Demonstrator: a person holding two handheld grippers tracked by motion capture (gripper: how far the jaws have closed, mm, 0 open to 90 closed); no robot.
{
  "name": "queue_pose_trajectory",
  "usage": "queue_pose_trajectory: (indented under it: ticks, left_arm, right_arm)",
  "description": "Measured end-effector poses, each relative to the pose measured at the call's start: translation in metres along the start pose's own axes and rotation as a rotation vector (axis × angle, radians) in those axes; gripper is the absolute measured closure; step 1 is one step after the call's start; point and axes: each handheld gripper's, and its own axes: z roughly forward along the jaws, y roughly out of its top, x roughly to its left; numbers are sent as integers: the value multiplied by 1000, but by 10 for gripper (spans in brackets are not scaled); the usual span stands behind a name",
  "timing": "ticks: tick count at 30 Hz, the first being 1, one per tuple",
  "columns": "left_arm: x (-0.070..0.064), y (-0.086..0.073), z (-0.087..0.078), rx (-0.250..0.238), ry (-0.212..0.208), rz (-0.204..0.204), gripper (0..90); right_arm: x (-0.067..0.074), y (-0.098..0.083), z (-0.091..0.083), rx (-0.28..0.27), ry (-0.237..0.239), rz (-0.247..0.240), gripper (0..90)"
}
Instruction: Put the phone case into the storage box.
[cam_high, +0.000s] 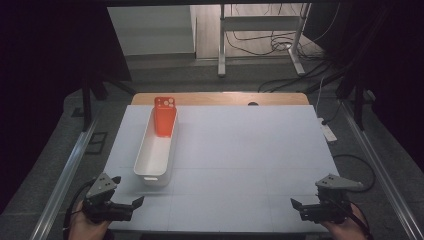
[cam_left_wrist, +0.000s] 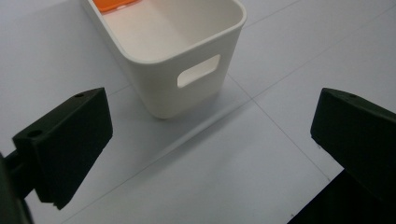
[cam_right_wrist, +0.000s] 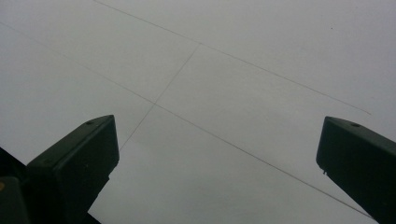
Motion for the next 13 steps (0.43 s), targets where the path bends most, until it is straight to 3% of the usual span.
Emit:
queue_pose_trajectory:
  ticks: [13]
  left_arm:
    - [0,0,1,13,-5,4,0]
  right_arm:
    - [0,0,1,4,0,-1,0]
